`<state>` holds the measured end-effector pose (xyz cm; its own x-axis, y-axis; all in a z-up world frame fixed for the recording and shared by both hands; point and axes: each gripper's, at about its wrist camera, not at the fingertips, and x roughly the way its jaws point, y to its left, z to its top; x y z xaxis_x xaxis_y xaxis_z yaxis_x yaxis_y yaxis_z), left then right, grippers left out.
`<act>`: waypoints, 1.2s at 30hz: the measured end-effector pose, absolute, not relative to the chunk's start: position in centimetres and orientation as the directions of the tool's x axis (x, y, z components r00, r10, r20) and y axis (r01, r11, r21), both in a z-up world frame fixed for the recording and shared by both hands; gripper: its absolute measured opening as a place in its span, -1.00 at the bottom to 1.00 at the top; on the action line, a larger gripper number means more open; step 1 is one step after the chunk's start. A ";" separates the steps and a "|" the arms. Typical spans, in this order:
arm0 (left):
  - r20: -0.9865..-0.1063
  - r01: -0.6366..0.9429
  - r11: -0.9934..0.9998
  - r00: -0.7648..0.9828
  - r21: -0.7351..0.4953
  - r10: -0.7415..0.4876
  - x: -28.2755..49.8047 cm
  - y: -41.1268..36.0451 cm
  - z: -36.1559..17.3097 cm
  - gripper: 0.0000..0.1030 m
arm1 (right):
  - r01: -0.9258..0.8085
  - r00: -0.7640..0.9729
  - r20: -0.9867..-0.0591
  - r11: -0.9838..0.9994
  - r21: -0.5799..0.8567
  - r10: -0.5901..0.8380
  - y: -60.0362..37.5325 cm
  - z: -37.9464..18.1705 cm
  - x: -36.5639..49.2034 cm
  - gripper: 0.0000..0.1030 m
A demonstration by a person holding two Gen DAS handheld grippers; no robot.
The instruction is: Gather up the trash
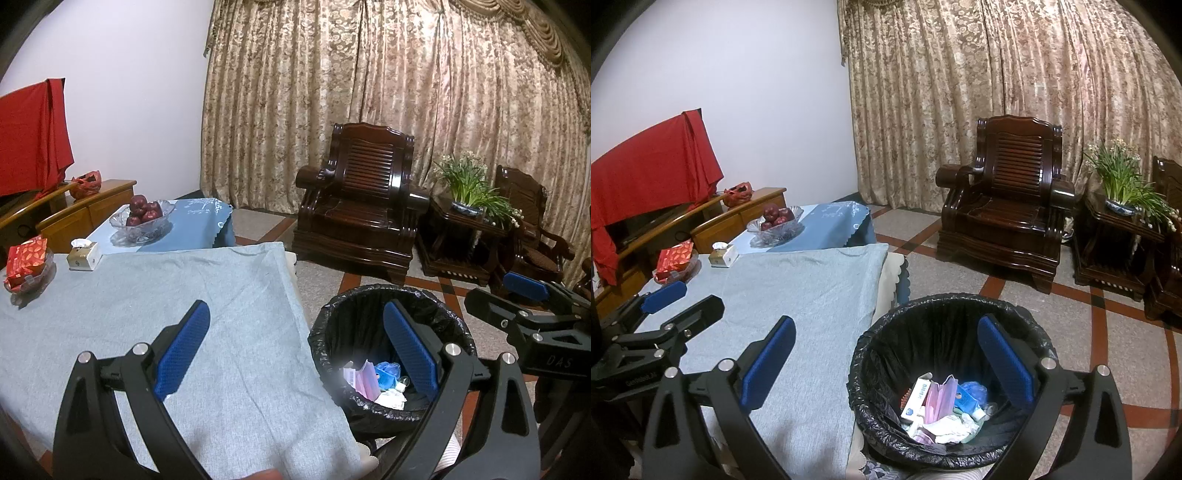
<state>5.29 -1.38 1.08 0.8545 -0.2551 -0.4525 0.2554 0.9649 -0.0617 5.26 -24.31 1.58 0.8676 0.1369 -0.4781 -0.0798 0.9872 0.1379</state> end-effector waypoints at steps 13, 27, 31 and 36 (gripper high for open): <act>-0.453 0.256 0.965 0.854 -0.062 -0.255 5.3 -1.3 1.1 0.80 | -0.080 0.866 -0.480 0.987 0.138 0.138 -24.3 1.6 5.3 0.88; -0.454 0.256 0.965 0.854 -0.062 -0.256 5.3 -1.3 1.2 0.80 | -0.081 0.866 -0.481 0.987 0.137 0.138 -24.2 1.6 5.4 0.88; -0.454 0.256 0.965 0.853 -0.061 -0.256 5.3 -1.3 1.3 0.80 | -0.083 0.865 -0.482 0.987 0.135 0.139 -24.0 1.4 5.3 0.88; -0.454 0.256 0.965 0.853 -0.062 -0.255 5.3 -1.3 1.3 0.80 | -0.081 0.865 -0.484 0.988 0.134 0.137 -24.0 1.4 5.3 0.88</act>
<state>5.34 -1.31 1.31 0.8533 -0.2555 -0.4544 0.2559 0.9647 -0.0618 5.34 -23.97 1.39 0.8645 0.1371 -0.4836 -0.0815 0.9876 0.1344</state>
